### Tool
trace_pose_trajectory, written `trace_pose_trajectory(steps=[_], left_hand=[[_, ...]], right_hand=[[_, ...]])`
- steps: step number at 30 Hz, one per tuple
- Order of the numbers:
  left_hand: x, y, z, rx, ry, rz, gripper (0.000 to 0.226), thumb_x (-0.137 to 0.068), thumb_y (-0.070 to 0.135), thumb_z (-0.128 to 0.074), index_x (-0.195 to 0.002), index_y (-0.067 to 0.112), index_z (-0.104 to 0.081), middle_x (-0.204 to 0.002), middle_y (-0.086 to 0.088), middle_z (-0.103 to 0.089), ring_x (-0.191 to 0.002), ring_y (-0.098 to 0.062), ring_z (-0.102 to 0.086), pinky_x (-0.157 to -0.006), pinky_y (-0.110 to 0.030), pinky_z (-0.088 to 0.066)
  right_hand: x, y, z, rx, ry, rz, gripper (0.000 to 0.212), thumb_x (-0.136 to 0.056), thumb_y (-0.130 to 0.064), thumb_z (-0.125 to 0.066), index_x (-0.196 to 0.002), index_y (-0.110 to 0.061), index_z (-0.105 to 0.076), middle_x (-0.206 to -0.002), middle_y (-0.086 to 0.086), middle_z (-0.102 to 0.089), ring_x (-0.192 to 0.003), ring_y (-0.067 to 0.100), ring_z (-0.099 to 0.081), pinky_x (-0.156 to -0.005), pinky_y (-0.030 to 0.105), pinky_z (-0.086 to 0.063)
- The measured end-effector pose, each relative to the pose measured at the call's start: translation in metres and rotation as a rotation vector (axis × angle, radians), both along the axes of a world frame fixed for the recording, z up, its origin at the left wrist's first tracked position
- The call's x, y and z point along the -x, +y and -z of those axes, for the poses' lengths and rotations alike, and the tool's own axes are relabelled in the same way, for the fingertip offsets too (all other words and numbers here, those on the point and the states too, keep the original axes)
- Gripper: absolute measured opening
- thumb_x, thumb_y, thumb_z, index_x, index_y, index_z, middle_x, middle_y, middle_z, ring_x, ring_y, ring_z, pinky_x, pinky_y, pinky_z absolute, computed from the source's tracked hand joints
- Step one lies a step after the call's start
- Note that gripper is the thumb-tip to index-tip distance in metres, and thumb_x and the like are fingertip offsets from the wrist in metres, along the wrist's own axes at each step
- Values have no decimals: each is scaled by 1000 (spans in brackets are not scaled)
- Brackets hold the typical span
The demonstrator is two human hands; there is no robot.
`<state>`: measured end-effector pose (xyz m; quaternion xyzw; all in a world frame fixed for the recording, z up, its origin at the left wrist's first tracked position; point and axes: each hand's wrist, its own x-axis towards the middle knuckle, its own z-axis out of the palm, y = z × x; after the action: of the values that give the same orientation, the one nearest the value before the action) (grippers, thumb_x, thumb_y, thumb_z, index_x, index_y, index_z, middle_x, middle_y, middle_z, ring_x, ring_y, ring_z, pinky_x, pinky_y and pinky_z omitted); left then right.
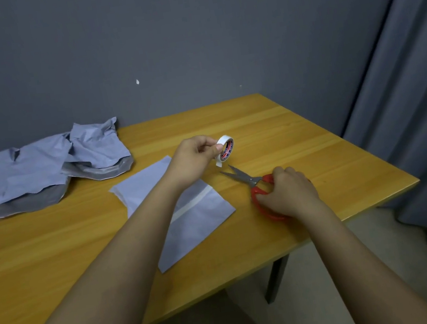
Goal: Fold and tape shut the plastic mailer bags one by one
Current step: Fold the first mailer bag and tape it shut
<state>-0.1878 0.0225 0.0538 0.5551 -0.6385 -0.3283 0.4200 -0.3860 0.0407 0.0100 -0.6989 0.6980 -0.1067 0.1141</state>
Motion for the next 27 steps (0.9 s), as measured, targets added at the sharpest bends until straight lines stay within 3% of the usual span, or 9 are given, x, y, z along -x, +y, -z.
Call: trace_pose_trajectory(steps=[4, 7, 12, 13, 15, 17, 20, 23, 27], left_hand=[[11, -1, 1, 10, -11, 4, 12, -93, 20, -60, -94, 12, -68, -101, -25, -65, -79, -15, -52, -75, -28, -41], [21, -5, 3, 11, -13, 16, 9, -92, 20, -60, -89, 17, -68, -100, -24, -66, -78, -15, -52, -73, -29, -39], [34, -13, 6, 25, -39, 42, 9, -93, 16, -59, -94, 12, -67, -91, -14, -68, -74, -9, -54, -67, -19, -40], [36, -14, 7, 34, -48, 56, 9, -93, 15, -58, -93, 12, -67, -88, -11, -67, -70, -5, -54, -64, -14, -39], [39, -14, 9, 35, -78, 89, 10, -94, 15, -57, -94, 12, -67, -83, -7, -66, -67, -1, -54, -60, -9, -38], [42, -16, 11, 22, -100, 127, 11, -94, 16, -58, -96, 13, -68, -83, -8, -67, -73, -7, -57, -64, -12, -41], [46, -19, 13, 45, -135, 169, 10, -93, 15, -59, -93, 13, -69, -86, -5, -69, -81, -11, -60, -74, -22, -44], [46, -23, 16, 66, -207, 157, 10, -91, 17, -61, -96, 13, -70, -91, 1, -69, -87, -9, -61, -79, -21, -45], [49, -30, 24, 108, -217, 129, 15, -90, 18, -63, -103, 12, -68, -100, 3, -66, -95, -9, -59, -84, -23, -44]], right_hand=[[28, -18, 0, -3, -57, 6, 51, -81, -47, -63, -117, -12, -52, -117, 9, -51, -112, 28, -48, -88, 36, -44], [40, -27, 1, -2, -81, -1, 41, -83, -40, -64, -112, -12, -60, -111, 7, -55, -100, 24, -53, -73, 31, -45], [39, -28, -2, 172, 50, -21, 39, -89, -47, -58, -85, -9, -66, -95, 9, -59, -83, 24, -54, -60, 30, -40], [38, -28, -5, 270, 14, -28, 38, -91, -45, -55, -91, -9, -68, -99, 10, -61, -86, 24, -55, -62, 31, -42], [34, -28, -10, 422, -177, -139, 34, -97, -36, -49, -120, -14, -63, -120, 6, -59, -104, 23, -55, -80, 34, -48], [28, -31, -17, 403, -384, -334, 39, -100, -30, -45, -138, -21, -49, -138, -2, -48, -119, 18, -49, -96, 34, -44], [20, -37, -24, 347, -421, -481, 32, -100, -25, -46, -130, -20, -57, -133, -3, -54, -121, 15, -48, -97, 30, -41], [18, -42, -26, 312, -421, -456, 22, -97, -25, -52, -113, -17, -66, -112, -3, -63, -103, 13, -55, -84, 29, -45], [23, -54, -19, 280, -508, -408, 16, -93, -24, -59, -104, -17, -68, -103, -6, -61, -95, 10, -57, -82, 27, -48]])
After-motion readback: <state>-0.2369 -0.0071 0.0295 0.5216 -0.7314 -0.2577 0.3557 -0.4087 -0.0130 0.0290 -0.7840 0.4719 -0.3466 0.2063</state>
